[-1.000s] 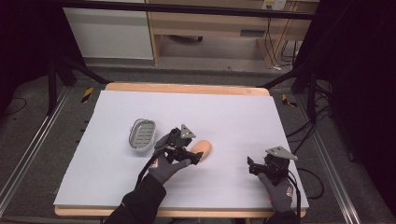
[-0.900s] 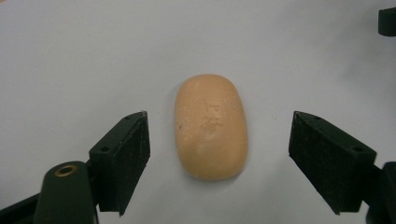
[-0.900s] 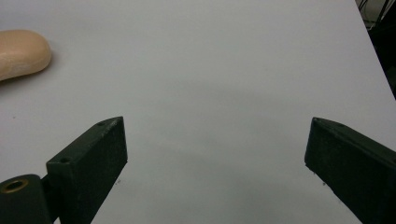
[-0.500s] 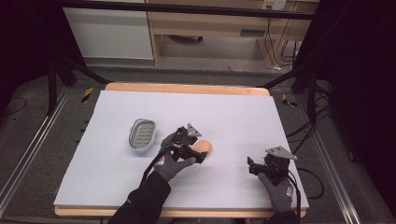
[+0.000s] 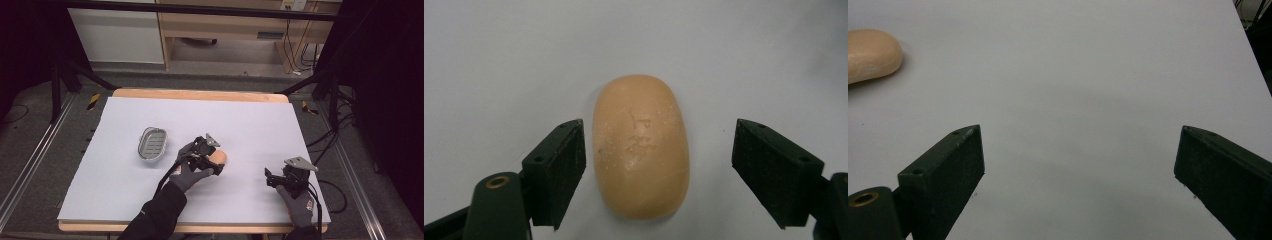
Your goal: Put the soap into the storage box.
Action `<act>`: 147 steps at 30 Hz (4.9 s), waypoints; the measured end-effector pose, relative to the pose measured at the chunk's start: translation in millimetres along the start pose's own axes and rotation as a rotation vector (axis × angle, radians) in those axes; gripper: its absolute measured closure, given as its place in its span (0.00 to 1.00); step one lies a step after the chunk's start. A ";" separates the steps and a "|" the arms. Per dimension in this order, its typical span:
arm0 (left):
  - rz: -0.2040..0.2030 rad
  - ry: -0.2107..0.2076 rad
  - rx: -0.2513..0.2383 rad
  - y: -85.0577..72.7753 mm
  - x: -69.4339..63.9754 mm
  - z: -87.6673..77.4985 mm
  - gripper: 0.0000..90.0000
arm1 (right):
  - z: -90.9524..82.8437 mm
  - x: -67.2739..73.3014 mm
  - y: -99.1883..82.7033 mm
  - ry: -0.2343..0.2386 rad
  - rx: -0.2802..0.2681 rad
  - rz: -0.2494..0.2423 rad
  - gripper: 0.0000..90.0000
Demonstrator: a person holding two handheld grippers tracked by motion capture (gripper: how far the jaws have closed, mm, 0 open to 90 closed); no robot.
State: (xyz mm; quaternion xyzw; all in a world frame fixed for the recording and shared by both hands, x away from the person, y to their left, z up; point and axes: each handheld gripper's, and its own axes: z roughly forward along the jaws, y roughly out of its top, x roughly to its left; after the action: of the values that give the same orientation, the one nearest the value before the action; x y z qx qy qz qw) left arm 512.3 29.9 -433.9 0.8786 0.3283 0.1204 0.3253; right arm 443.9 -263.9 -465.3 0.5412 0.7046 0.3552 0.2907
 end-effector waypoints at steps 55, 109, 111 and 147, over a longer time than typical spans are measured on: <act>0.004 0.011 0.119 3.1 9.1 43.9 0.32 | 2.9 0.0 -0.6 0.001 0.023 -0.013 0.07; -0.032 0.039 -0.003 -13.6 23.1 -49.5 0.35 | 2.3 0.4 -1.0 -0.004 0.028 -0.013 0.07; -0.037 0.043 -0.004 -17.2 26.0 -54.2 0.35 | 2.2 0.3 -1.1 -0.004 0.029 -0.011 0.07; -0.162 0.161 -0.070 -45.6 78.1 -110.0 0.35 | 1.7 0.6 -1.3 -0.005 0.029 -0.013 0.07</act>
State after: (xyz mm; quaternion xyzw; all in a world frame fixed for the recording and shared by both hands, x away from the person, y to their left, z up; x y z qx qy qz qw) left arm 501.8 161.4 -380.2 0.8248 0.4190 0.1750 0.3370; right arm 444.4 -263.2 -467.4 0.5414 0.7126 0.3417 0.2870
